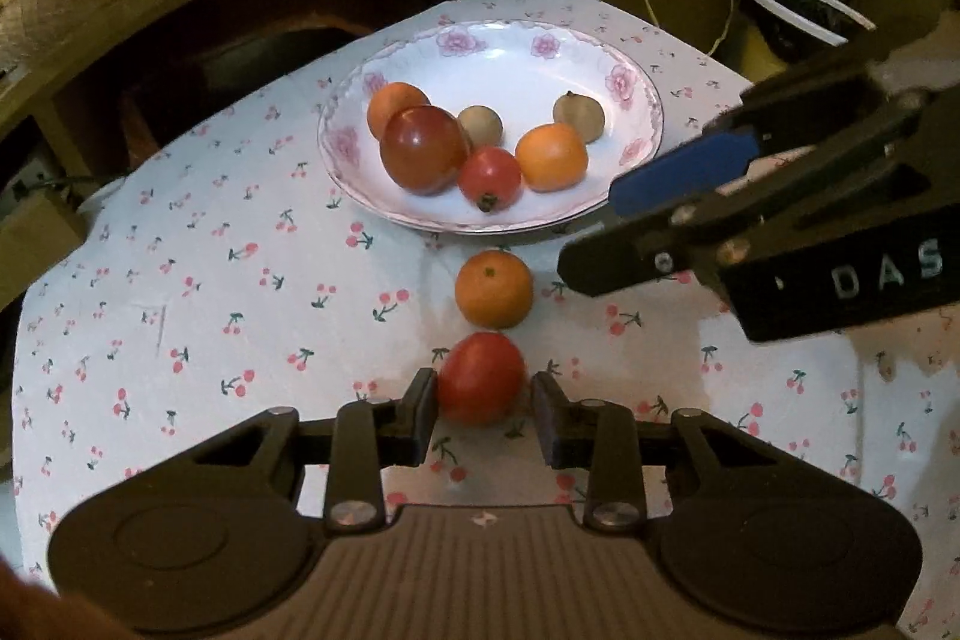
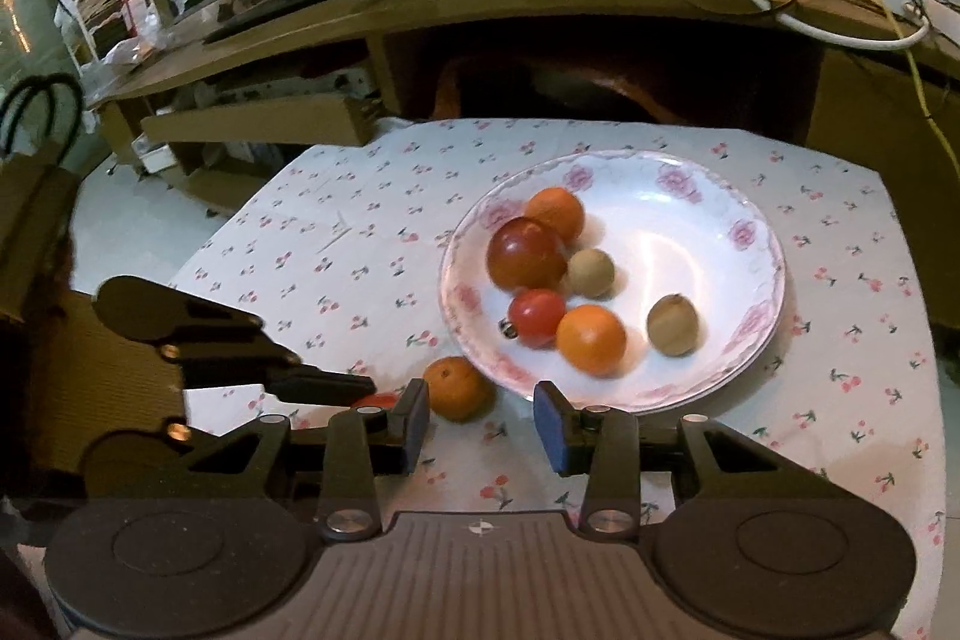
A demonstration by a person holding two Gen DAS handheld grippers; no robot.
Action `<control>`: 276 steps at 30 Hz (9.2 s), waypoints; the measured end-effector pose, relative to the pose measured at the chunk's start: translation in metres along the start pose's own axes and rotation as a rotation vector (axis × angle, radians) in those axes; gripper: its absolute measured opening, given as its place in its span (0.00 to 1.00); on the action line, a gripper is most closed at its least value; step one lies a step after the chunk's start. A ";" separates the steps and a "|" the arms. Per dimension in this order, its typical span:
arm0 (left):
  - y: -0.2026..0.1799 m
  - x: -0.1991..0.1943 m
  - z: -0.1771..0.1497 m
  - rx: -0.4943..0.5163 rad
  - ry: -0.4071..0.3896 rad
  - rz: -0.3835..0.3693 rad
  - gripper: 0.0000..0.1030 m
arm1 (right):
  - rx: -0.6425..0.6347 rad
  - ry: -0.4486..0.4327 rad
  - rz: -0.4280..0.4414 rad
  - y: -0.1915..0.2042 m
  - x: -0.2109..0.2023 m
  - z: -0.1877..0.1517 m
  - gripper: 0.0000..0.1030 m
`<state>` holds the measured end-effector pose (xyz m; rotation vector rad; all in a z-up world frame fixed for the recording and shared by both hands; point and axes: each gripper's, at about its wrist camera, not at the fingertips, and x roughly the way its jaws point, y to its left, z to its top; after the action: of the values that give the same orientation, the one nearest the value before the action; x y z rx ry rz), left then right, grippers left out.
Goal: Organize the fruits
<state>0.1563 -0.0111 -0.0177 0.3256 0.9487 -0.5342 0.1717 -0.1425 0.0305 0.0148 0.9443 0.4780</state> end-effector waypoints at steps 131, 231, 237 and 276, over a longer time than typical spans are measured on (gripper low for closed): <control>0.001 -0.001 0.093 -0.066 -0.173 0.083 0.31 | 0.073 -0.136 -0.181 -0.039 -0.019 0.025 0.30; -0.033 -0.069 0.012 -0.252 -0.208 0.195 0.92 | 0.183 -0.140 -0.248 -0.014 -0.074 -0.040 0.50; -0.039 -0.075 0.001 -0.245 -0.201 0.222 0.93 | 0.185 -0.136 -0.244 -0.003 -0.078 -0.049 0.50; -0.056 -0.100 -0.027 -0.270 -0.191 0.289 0.97 | 0.192 -0.133 -0.234 0.022 -0.095 -0.074 0.50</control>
<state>0.0594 -0.0151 0.0487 0.1595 0.7604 -0.1656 0.0585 -0.1752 0.0646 0.1076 0.8454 0.1667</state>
